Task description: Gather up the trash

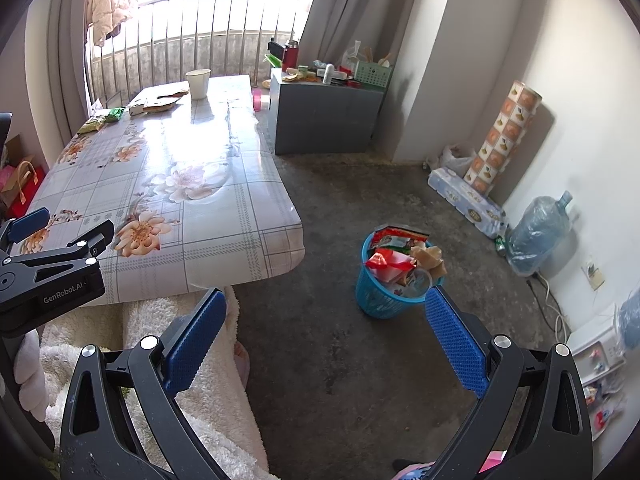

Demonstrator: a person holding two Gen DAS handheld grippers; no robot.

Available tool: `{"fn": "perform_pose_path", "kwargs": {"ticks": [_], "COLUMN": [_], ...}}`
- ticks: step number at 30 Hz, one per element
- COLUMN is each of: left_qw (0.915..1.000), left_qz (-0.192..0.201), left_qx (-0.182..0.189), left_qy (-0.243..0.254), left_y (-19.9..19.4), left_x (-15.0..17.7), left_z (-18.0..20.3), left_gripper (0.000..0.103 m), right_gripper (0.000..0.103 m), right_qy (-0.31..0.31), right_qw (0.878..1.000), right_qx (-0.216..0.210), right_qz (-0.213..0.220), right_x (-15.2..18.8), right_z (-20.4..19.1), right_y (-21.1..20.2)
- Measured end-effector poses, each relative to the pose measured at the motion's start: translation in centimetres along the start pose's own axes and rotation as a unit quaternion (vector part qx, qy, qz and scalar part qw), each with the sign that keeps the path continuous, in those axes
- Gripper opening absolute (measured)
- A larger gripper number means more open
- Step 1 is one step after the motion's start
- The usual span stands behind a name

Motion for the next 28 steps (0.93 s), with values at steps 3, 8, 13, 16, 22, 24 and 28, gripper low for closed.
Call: {"fn": "perform_pose_path", "kwargs": {"ticks": [3, 8, 13, 16, 22, 24, 28], "left_qw": [1.0, 1.0, 1.0, 1.0, 1.0, 1.0, 1.0], "left_qz": [-0.001, -0.002, -0.002, -0.002, -0.002, -0.004, -0.005], "left_qx": [0.0, 0.0, 0.0, 0.0, 0.001, 0.001, 0.002], "left_qy": [0.0, 0.0, 0.0, 0.0, -0.003, -0.006, -0.005], "left_y": [0.02, 0.08, 0.09, 0.09, 0.0, -0.01, -0.06], "left_x": [0.0, 0.28, 0.29, 0.3, 0.48, 0.53, 0.53], "left_z": [0.02, -0.14, -0.2, -0.21, -0.3, -0.29, -0.36], "left_gripper": [0.098, 0.098, 0.098, 0.098, 0.098, 0.098, 0.098], "right_gripper": [0.096, 0.096, 0.096, 0.096, 0.096, 0.096, 0.096], "right_qy": [0.0, 0.0, 0.001, 0.001, 0.001, 0.001, 0.001], "right_qw": [1.0, 1.0, 1.0, 1.0, 1.0, 1.0, 1.0], "right_qx": [0.0, 0.0, 0.001, 0.001, 0.001, 0.001, 0.002], "right_qz": [0.0, 0.0, 0.0, 0.0, -0.001, -0.001, -0.002], "right_x": [0.0, -0.01, 0.12, 0.11, 0.13, 0.17, 0.4], "right_z": [-0.04, -0.16, 0.07, -0.03, -0.05, 0.0, 0.04], "right_y": [0.0, 0.08, 0.13, 0.17, 0.17, 0.17, 0.22]}}
Point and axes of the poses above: each gripper's, at about its wrist camera, not at the fingertips, and y roughly the way its jaws point, z to its right, x to its underside, the point moved 9 cm from there along y, roughly the way its jaws point, and after that the axes turned 4 degrees about z, right-handed, at the moved point
